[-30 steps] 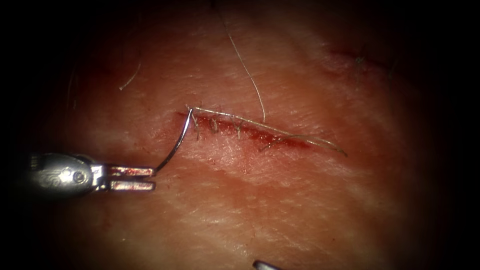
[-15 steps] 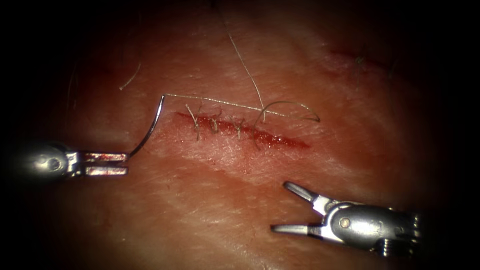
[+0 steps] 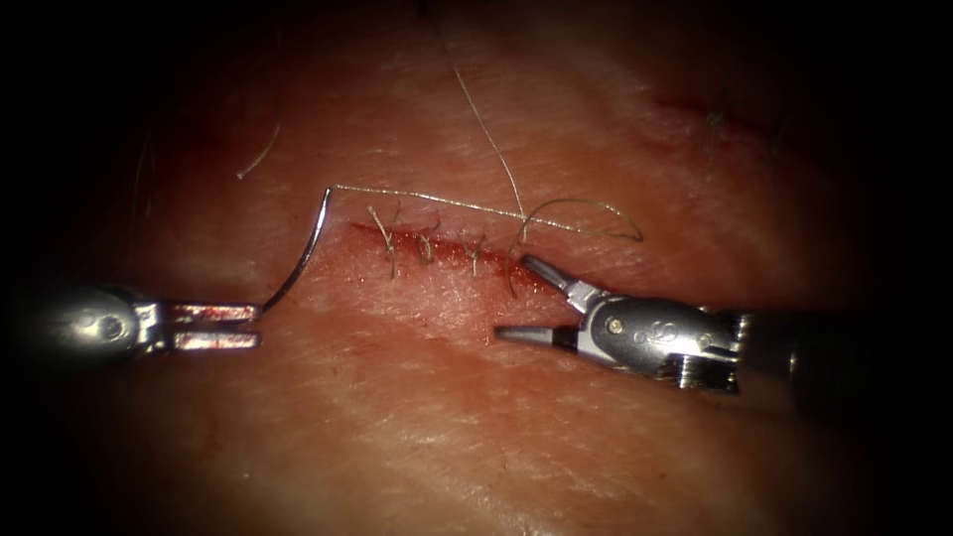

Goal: Wound Closure

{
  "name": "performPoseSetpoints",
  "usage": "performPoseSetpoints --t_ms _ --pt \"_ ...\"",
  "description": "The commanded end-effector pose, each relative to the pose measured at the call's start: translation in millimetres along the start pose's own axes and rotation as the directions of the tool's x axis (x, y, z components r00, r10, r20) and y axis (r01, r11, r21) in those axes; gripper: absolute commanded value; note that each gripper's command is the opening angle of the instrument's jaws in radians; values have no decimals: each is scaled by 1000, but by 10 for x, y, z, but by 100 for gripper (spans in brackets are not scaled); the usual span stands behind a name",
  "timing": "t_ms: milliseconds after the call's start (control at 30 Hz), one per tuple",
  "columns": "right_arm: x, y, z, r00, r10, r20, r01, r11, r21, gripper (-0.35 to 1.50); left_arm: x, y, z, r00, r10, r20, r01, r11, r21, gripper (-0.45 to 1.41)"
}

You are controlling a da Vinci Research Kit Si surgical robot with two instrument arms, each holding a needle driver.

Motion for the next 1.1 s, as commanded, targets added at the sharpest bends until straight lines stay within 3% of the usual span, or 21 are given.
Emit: performPoseSetpoints --t_ms 33,100,133,367,733,933,1100 --pt "-4 -1 15 1000 -1 -6 1 1000 7 83 -5 3 8 1000 -2 -2 2 1000 -2 -45" --pt "-6 -1 17 1000 -3 -26 5 999 49 -27 -4 3 8 1000 -2 -2 2 1000 -2 -45" --pt "-7 -2 17 1000 -5 -22 6 998 55 -35 -4 4 8 1000 -2 -3 2 1000 -4 -45" --pt "-10 -9 -21 1000 -16 -5 16 997 70 -35 -6 3 11 1000 -1 -7 1 1000 -5 -45" --pt "10 -74 -162 999 -31 -13 32 997 63 -35 -18 -3 15 1000 7 -9 -7 1000 -5 -45" --pt "33 -117 -221 999 -36 -25 37 997 73 -35 -21 -3 15 1000 8 -9 -8 1000 -5 -45" --pt "46 -134 -238 999 -36 -34 39 995 91 -35 -22 -3 13 1000 9 -9 -9 1000 -6 -45"
